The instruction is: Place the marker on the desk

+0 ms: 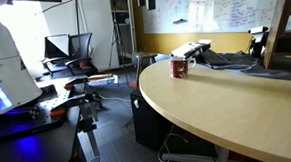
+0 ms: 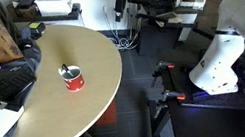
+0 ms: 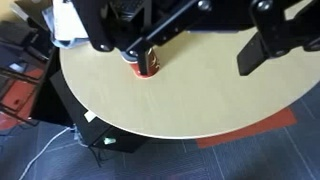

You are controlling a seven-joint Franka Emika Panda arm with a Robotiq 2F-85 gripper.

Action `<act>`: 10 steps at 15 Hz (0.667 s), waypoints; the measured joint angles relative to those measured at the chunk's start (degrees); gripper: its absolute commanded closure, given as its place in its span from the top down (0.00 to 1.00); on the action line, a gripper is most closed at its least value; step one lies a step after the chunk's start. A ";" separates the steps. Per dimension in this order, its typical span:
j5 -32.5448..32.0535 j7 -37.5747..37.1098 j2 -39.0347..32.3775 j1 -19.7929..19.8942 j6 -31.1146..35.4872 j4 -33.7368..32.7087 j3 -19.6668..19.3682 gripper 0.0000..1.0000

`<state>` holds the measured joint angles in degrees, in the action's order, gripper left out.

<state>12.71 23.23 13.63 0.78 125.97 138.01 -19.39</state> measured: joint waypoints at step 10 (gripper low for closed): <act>0.16 -6.55 -2.76 -0.38 3.33 -0.86 8.81 1.00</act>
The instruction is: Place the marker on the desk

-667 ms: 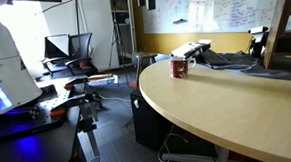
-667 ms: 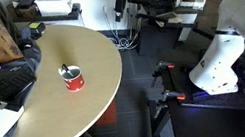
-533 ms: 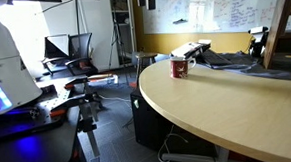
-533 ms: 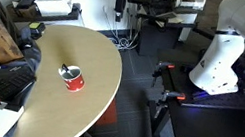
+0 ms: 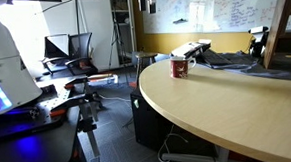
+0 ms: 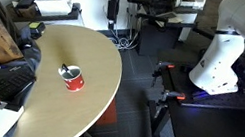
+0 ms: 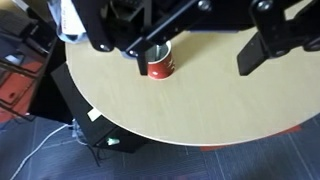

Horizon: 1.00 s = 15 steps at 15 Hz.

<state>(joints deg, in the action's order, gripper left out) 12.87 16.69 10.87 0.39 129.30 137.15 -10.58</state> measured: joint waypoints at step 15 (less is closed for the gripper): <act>-8.72 -32.01 -31.59 -4.20 21.25 -17.67 10.37 0.84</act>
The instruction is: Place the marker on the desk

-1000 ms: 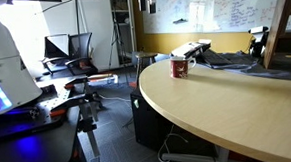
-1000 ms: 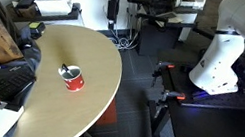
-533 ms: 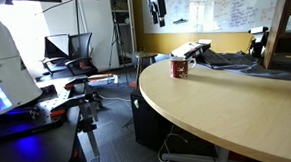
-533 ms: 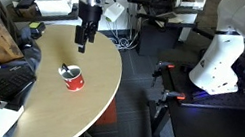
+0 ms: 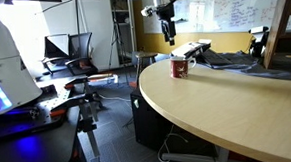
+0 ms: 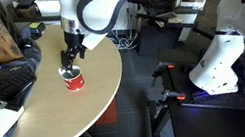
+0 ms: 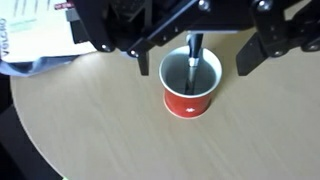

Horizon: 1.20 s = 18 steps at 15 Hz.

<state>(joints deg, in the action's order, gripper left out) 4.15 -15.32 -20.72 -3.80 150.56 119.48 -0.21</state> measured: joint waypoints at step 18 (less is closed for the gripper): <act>1.28 -6.59 -13.88 -1.34 -0.04 -12.85 -3.39 0.34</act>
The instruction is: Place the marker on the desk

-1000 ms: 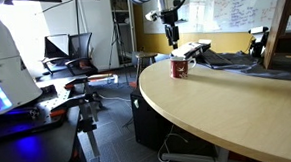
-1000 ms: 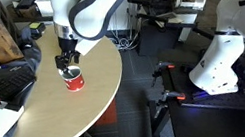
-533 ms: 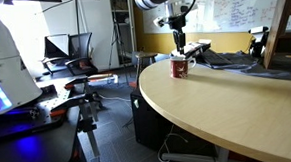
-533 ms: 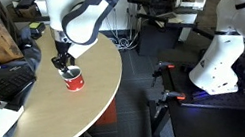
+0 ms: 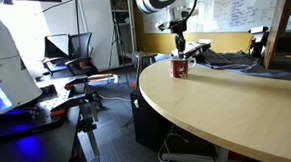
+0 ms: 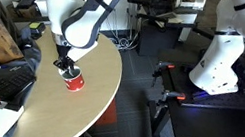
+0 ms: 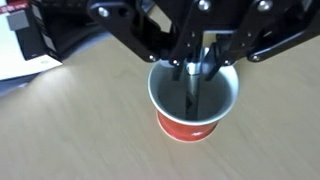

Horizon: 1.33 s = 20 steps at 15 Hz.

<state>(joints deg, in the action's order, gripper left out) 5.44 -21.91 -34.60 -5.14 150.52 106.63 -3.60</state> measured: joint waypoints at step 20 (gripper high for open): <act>1.94 -0.57 3.46 0.40 0.37 -1.06 -0.20 0.05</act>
<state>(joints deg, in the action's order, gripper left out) 7.38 -22.47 -31.14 -4.74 150.89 105.57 -3.80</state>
